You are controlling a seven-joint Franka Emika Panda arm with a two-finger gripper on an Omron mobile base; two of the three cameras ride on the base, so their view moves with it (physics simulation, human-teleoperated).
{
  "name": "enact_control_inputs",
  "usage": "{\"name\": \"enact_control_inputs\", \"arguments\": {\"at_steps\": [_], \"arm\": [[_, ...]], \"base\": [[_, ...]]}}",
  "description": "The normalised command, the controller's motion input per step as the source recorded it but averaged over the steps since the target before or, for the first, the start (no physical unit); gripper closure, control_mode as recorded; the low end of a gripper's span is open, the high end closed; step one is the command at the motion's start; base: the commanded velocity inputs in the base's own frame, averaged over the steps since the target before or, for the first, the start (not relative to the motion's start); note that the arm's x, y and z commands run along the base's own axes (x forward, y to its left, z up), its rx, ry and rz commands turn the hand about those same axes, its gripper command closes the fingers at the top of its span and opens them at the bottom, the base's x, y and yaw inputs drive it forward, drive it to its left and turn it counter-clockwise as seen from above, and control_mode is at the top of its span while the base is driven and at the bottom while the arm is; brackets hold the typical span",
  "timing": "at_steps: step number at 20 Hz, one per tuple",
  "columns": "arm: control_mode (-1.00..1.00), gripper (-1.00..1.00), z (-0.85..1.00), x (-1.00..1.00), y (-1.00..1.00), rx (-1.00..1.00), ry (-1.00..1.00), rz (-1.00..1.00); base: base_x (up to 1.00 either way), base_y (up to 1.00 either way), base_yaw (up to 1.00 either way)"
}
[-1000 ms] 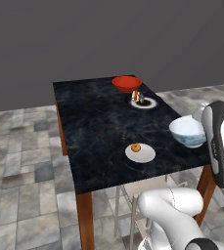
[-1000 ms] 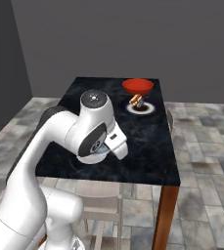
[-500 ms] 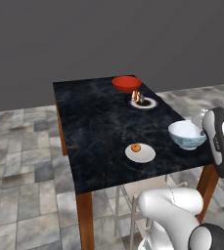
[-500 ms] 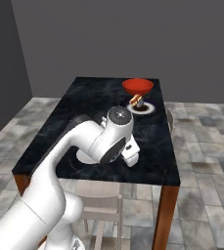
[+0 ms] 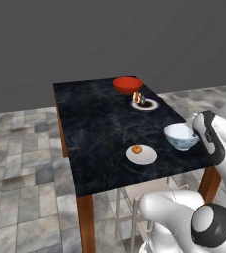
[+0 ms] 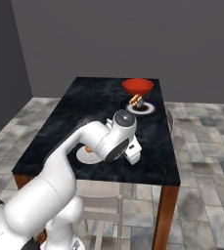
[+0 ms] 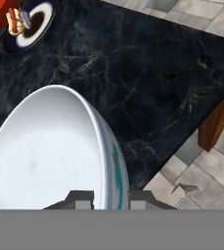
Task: Take the smaller bowl and place it next to the appetizer plate on the dining counter , and place the larger bowl next to the plate with cooked food.
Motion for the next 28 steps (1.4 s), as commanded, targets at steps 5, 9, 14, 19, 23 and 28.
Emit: {"name": "enact_control_inputs", "arguments": {"at_steps": [5, 9, 14, 19, 23, 28], "arm": [[-1.0, 1.0, -0.36, 0.4, 0.0, 0.0, 0.0, 0.03], [-1.0, 1.0, -0.33, 0.45, 0.0, 0.0, 0.0, 0.02], [-1.0, 1.0, -0.24, 0.4, -0.08, 0.0, 0.0, 0.0], [-1.0, 1.0, -0.23, 0.24, -0.19, 0.0, 0.0, 0.0], [-1.0, 1.0, -0.28, 0.16, -0.11, 0.0, 0.0, 0.0], [-1.0, 1.0, -0.3, 0.29, 0.0, 0.0, 0.0, 0.0]], "base": [[0.0, 0.0, 0.0], [0.0, 0.0, 0.0], [0.0, 0.0, 0.0], [0.0, 0.0, 0.0], [0.0, 0.0, 0.0], [0.0, 0.0, 0.0]]}}
